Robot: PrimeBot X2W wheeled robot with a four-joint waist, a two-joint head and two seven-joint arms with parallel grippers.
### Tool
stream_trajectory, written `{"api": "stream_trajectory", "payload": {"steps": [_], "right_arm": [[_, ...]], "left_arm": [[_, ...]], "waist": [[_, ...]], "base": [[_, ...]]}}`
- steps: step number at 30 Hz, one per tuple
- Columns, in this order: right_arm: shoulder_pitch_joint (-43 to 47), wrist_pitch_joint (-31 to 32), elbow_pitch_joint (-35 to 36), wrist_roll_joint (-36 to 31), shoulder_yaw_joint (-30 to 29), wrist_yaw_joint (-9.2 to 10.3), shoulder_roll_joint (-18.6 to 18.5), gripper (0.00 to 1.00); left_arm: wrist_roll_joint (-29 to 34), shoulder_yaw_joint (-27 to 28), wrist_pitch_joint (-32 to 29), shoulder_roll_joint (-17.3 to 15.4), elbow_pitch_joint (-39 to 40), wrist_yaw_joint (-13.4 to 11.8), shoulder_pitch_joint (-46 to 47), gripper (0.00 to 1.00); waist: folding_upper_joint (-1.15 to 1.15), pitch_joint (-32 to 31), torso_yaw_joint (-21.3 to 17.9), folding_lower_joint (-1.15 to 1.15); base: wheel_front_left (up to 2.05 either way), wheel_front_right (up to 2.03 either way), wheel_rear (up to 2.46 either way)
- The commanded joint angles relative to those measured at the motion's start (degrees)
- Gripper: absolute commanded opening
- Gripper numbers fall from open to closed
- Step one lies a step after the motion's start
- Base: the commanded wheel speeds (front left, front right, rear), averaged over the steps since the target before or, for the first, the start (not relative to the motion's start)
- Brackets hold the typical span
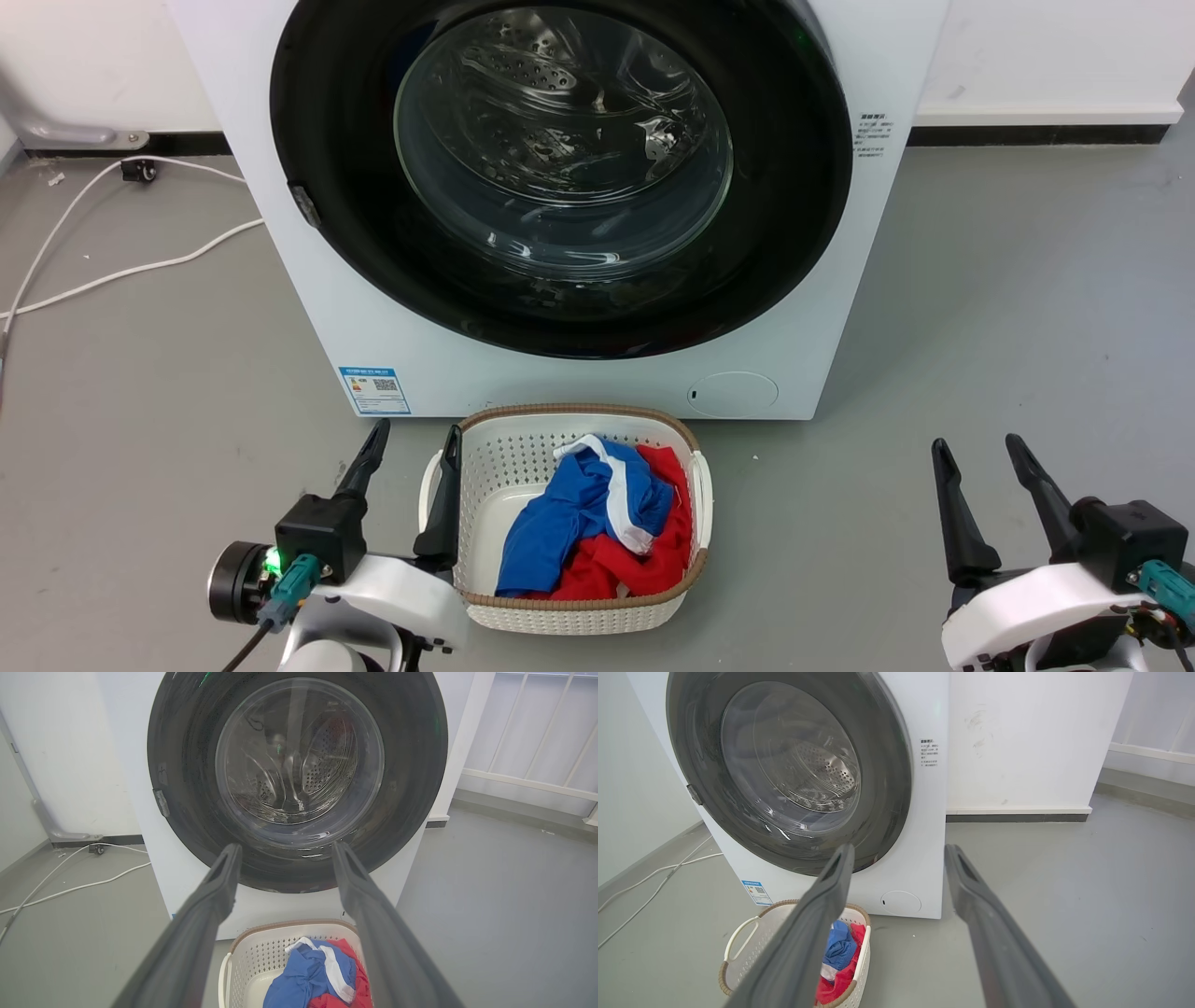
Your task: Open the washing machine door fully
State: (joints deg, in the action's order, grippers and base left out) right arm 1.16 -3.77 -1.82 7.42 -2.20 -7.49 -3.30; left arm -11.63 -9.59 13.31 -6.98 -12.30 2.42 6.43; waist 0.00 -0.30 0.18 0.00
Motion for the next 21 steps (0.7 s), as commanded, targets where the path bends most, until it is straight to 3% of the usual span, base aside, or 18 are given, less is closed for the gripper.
{"api": "stream_trajectory", "payload": {"steps": [1, 15, 21], "right_arm": [[0.01, -0.49, 0.55, -1.30, -0.03, 0.00, 0.24, 1.00], [0.76, -1.91, 0.66, -5.13, -0.01, 0.00, 0.47, 1.00], [0.64, -2.10, 0.04, -3.91, -0.07, 0.00, 0.49, 1.00]], "left_arm": [[1.05, -0.29, 0.45, -0.33, 0.17, -0.29, 0.92, 1.00], [3.87, -0.15, 1.85, 0.13, -0.74, -0.37, 0.82, 1.00], [2.93, 0.14, 1.91, 0.32, -1.12, -0.23, 0.81, 1.00]], "waist": [[0.00, -0.01, 0.00, 0.00], [0.00, -0.20, -0.02, 0.00], [0.00, -0.20, 0.10, 0.00]], "base": [[0.00, 0.00, 0.00], [0.00, 0.00, 0.00], [0.00, 0.00, 0.00]]}}
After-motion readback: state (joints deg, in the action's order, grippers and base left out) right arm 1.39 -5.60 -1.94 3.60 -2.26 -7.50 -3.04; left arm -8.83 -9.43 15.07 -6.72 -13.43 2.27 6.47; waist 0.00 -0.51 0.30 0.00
